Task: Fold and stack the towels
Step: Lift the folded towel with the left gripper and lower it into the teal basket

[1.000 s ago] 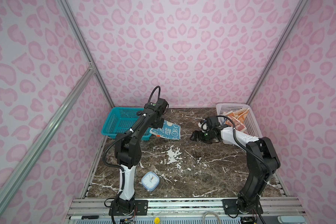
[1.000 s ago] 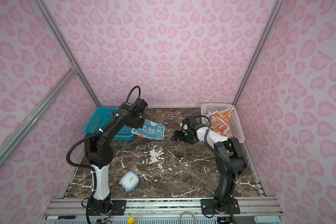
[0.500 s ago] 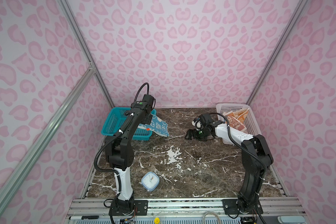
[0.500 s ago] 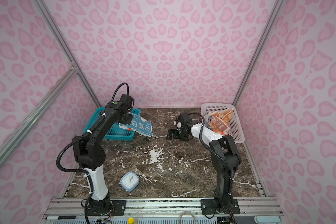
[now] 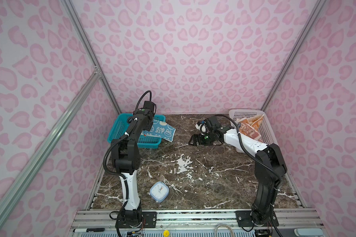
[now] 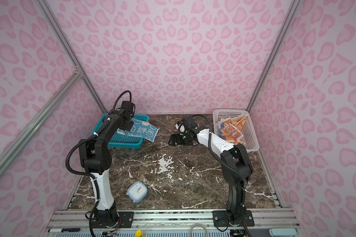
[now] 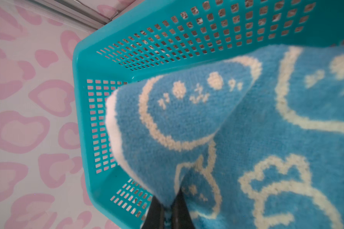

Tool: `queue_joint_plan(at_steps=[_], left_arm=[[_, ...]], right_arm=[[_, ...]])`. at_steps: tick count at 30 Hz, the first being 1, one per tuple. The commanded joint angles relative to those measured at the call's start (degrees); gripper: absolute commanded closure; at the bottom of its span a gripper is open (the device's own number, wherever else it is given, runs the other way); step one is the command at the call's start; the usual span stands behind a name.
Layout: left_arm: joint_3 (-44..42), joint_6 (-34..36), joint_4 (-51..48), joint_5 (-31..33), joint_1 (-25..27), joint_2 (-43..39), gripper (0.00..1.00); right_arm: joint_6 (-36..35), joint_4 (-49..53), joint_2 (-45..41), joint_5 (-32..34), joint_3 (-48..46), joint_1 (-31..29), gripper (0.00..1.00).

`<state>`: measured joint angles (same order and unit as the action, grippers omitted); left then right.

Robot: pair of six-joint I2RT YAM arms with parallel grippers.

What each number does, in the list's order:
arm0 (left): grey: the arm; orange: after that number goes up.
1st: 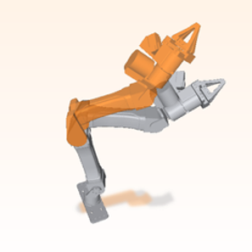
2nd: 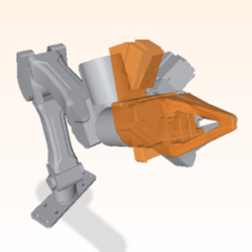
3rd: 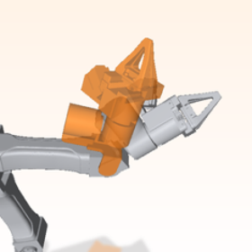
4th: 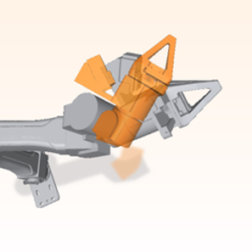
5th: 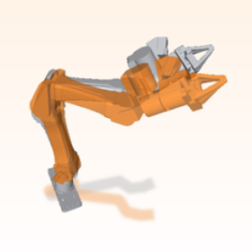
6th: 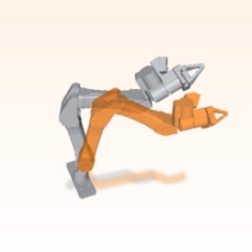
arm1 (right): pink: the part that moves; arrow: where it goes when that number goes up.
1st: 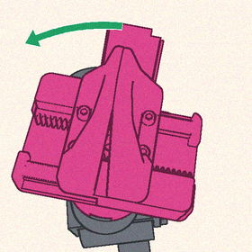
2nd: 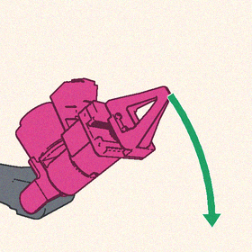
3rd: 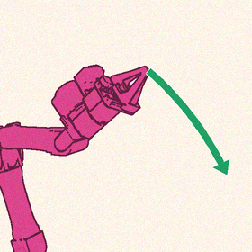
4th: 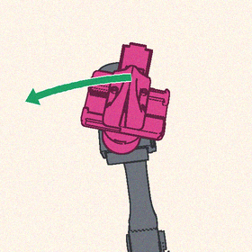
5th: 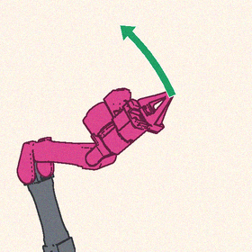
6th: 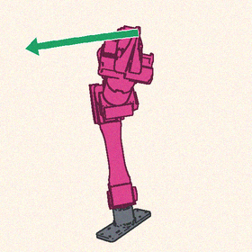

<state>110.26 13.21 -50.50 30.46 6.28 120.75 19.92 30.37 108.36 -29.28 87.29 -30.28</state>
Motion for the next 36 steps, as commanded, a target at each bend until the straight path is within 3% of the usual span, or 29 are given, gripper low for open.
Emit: queue_joint_plan(at_steps=[1, 9, 20, 36], left_arm=[[0.6, 2.0, 2.4, 2.2, -0.9, 1.3, 0.96], [-0.2, 4.0, 4.9, 4.0, -3.0, 4.7, 0.96], [-1.8, 5.7, 8.9, 1.8, -5.4, 8.7, 0.96], [0.5, 9.7, 10.9, 4.7, -8.2, 12.4, 0.96]], right_arm=[[-0.7, -3.4, -0.5, -0.9, 1.7, -1.0, 0.01], [-0.1, -3.1, 1.6, -1.3, 6.1, -2.0, 0.01], [0.5, -3.4, 1.7, 0.3, 5.0, -2.4, 0.01], [1.0, -4.3, 0.8, 0.8, 2.3, -1.9, 0.01]])
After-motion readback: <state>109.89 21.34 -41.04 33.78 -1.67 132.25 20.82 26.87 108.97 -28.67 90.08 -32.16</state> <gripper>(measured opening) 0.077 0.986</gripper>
